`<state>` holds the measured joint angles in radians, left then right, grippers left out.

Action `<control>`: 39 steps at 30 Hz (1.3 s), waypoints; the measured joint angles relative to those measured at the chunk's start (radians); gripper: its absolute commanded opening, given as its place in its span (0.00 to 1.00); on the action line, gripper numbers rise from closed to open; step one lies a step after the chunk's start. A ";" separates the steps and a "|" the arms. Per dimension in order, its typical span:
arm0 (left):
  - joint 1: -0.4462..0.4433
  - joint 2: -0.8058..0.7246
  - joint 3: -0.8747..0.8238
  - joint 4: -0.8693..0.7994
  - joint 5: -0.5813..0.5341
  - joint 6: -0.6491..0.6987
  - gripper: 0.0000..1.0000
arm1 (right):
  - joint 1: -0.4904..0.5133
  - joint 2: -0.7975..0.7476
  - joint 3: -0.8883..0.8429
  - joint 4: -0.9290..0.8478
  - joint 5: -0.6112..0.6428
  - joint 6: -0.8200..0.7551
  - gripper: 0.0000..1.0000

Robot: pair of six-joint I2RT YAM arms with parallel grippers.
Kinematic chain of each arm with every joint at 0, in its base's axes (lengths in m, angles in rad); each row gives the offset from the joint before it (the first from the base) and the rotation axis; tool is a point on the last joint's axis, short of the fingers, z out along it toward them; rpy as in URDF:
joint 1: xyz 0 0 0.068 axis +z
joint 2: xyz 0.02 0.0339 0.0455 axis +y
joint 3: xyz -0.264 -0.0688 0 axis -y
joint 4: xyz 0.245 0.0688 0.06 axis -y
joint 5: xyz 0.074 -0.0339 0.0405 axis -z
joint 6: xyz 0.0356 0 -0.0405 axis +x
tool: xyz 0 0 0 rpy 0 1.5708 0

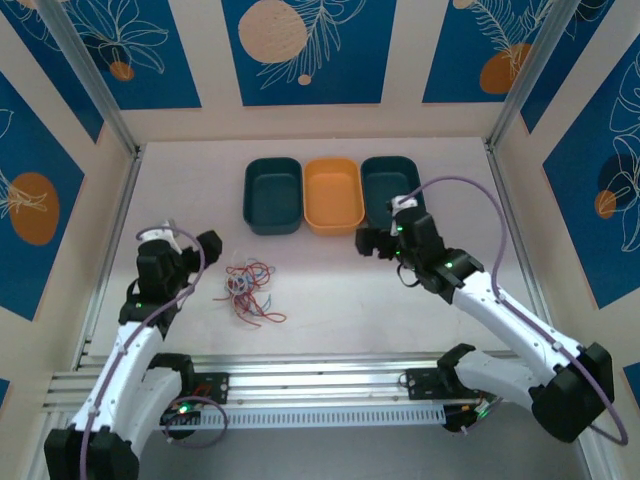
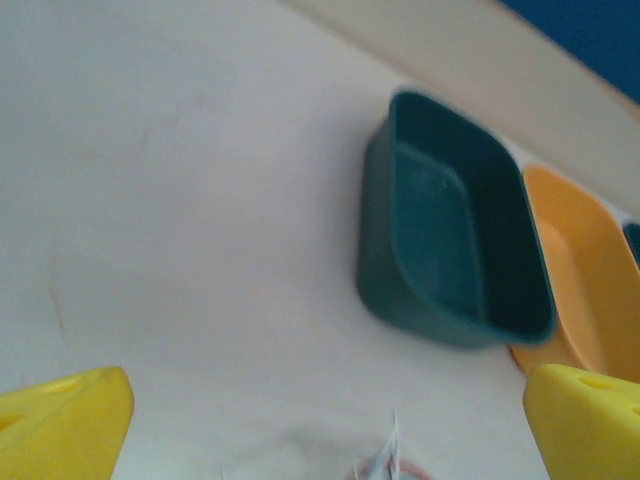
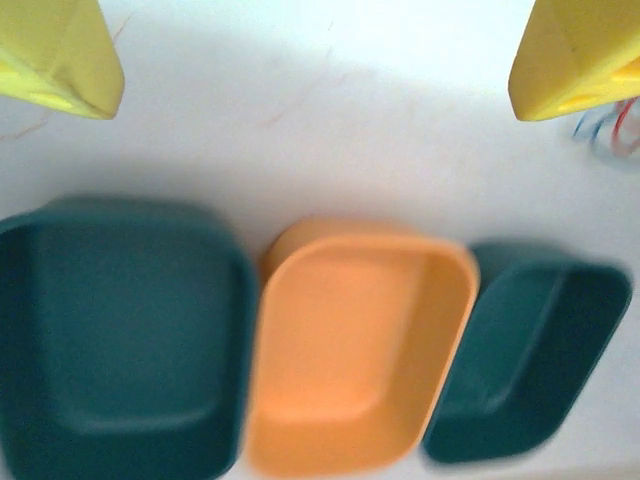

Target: Untangle the cables

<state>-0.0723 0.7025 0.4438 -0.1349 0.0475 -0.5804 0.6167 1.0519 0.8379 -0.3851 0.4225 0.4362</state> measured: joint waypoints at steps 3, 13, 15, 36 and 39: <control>-0.019 -0.065 -0.036 -0.109 0.062 -0.057 1.00 | 0.137 0.091 0.070 -0.091 -0.019 0.029 0.89; -0.046 -0.133 -0.141 -0.232 0.169 -0.151 0.93 | 0.472 0.430 0.346 -0.219 -0.163 0.000 0.72; -0.052 -0.117 -0.144 -0.225 0.182 -0.160 0.88 | 0.507 0.478 0.376 -0.234 -0.178 -0.019 0.70; -0.352 0.349 -0.093 0.084 0.095 -0.182 0.43 | 0.512 0.734 0.479 -0.240 -0.327 -0.064 0.38; -0.397 0.388 -0.069 0.128 0.072 -0.198 0.43 | 0.469 0.725 0.454 -0.222 -0.329 -0.040 0.30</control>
<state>-0.4698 1.0908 0.3744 -0.0071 0.1196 -0.7788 1.0855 1.7771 1.2919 -0.6067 0.0933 0.3962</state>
